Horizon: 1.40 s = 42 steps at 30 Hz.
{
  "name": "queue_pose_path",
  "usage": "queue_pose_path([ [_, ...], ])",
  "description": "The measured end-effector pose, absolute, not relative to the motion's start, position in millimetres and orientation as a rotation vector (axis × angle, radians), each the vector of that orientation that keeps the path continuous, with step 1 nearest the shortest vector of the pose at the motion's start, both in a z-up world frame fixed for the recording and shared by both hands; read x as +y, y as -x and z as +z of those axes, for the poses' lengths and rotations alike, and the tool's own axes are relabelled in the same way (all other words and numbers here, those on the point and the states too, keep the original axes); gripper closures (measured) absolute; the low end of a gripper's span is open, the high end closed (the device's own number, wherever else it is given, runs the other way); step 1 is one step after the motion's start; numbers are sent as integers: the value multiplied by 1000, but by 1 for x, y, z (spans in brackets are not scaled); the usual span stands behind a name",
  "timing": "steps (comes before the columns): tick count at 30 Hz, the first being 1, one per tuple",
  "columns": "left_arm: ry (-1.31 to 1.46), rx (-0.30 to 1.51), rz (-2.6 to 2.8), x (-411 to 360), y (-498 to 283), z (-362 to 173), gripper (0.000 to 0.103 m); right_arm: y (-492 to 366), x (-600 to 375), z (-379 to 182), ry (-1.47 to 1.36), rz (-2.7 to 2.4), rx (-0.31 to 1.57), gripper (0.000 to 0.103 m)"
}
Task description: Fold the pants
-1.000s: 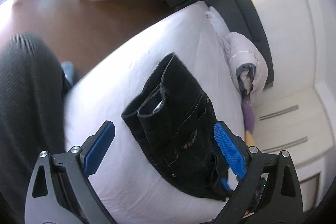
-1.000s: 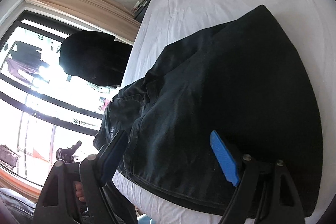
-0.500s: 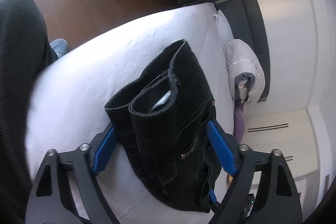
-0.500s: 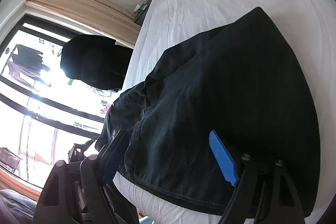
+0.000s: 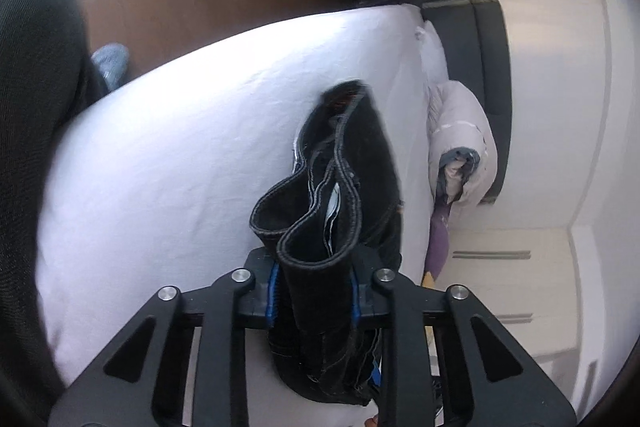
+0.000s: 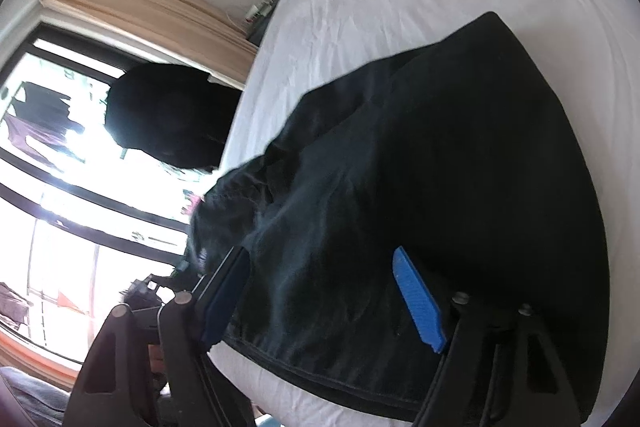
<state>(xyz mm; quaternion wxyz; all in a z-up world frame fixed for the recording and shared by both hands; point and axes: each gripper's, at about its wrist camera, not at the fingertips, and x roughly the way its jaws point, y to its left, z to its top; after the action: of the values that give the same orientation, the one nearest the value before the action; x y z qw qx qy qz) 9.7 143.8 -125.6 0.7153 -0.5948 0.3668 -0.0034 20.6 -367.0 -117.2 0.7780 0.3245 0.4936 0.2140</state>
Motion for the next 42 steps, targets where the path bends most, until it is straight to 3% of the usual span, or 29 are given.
queue_pose_path([
  [14, 895, 733, -267, 37, -77, 2, 85, -21, -344, -112, -507, 423, 1118, 23],
  [21, 527, 749, -420, -77, -101, 42, 85, -34, -387, -80, -748, 494, 1006, 21],
  [26, 357, 884, -528, -170, -103, 3, 84, -54, -415, -73, -843, 552, 983, 15],
  [31, 88, 922, -604, -230, -65, -37, 84, -63, -438, -100, -993, 608, 1033, 13],
  [42, -71, 881, -596, -268, -64, -38, 84, -54, -426, -98, -956, 673, 1067, 9],
])
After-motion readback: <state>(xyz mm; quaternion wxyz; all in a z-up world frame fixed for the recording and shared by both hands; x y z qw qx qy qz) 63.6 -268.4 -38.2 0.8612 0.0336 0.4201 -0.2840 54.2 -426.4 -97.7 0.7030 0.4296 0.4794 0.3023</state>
